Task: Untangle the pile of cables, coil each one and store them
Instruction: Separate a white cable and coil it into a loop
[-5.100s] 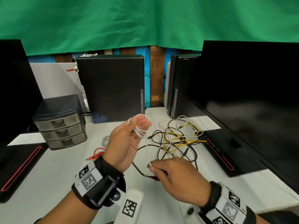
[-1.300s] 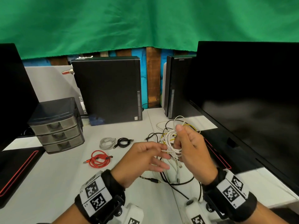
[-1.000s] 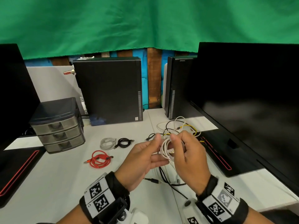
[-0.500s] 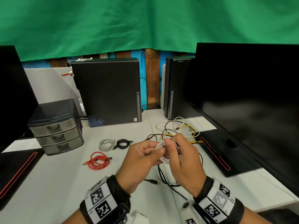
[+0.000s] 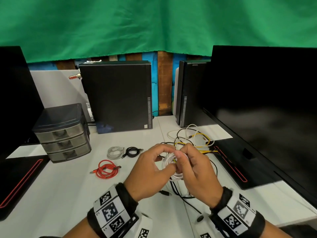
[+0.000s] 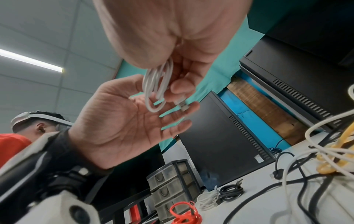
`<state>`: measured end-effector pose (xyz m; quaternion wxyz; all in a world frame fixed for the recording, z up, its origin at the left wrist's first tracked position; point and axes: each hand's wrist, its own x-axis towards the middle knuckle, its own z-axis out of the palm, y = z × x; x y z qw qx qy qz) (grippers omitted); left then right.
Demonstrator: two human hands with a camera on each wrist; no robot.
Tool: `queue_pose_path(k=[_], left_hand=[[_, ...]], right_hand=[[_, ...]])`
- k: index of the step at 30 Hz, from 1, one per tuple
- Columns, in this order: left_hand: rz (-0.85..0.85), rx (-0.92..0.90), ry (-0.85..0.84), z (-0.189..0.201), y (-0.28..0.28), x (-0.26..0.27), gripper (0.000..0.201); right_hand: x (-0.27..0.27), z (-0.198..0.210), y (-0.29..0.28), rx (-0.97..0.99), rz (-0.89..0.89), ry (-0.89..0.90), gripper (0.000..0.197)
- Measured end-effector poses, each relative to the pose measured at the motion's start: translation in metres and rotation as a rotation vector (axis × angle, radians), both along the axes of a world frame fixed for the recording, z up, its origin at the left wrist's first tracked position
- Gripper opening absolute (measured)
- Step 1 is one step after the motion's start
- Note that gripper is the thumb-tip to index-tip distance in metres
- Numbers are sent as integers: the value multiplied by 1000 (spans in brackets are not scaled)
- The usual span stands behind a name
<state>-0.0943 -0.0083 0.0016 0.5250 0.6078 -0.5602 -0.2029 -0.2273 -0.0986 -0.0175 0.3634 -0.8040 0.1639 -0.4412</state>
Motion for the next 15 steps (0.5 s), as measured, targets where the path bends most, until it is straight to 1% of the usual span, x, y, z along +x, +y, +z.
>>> queue_pose_path(k=[2,5,6,10,12,15], left_hand=[[-48,35,78,1,1,5,25],[-192,101,342,5,2,14,35],[-238,130,404,6,2,17,38],[-390,198,519,9,3,27,51],[-391,204,561,7,3,27,52],[-334,193,619,4,1,23,39]], right_hand=[[1,2,0,26,1,-15,34],[-1,7,-3,85,-18,-43,38],[-2,10,-4,96,-28,-50,40],[-4,16,-8,191,-27,-74,38],[-4,16,-8,218,-8,-82,37],[-5,19,-4,266,66,-95,36]])
